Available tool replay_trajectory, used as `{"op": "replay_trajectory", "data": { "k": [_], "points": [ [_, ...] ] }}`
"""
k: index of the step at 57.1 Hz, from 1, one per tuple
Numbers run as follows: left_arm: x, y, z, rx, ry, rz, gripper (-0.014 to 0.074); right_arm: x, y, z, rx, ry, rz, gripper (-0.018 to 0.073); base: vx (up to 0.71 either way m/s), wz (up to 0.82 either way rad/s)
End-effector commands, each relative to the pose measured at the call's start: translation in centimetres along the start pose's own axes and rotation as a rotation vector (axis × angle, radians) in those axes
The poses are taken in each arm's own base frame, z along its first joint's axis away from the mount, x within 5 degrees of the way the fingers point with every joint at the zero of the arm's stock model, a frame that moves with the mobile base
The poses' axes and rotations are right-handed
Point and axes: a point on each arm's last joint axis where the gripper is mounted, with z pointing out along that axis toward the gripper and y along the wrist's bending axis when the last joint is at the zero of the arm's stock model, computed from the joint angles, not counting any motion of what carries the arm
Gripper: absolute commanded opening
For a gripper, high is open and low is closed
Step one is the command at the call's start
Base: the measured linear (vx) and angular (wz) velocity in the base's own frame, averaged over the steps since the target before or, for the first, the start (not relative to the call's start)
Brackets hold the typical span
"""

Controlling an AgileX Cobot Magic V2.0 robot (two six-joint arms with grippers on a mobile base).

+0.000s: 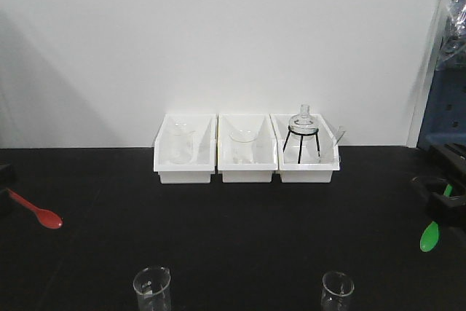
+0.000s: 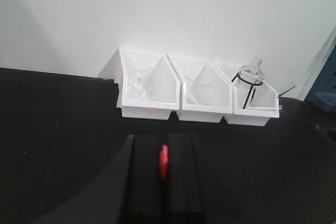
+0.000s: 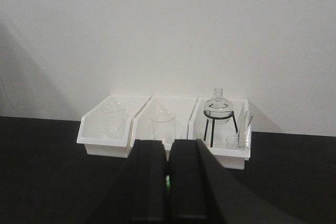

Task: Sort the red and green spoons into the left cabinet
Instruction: 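Drive backward and turn away from the bench holding both spoons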

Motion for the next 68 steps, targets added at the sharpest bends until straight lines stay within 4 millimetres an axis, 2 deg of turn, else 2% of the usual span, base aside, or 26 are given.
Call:
{"op": "replay_trajectory", "data": {
  "k": [1, 68],
  "points": [
    [-1.29, -0.64, -0.43, 0.034, -0.051, -0.060, 0.0000, -1.49, 0.44, -0.30, -0.037, -0.067, 0.001, -0.0009, -0.21, 0.00],
    [-1.29, -0.62, -0.43, 0.031, -0.051, -0.061, 0.0000, -1.50, 0.44, -0.30, -0.037, -0.068, 0.001, -0.0009, -0.28, -0.01]
  ]
}}
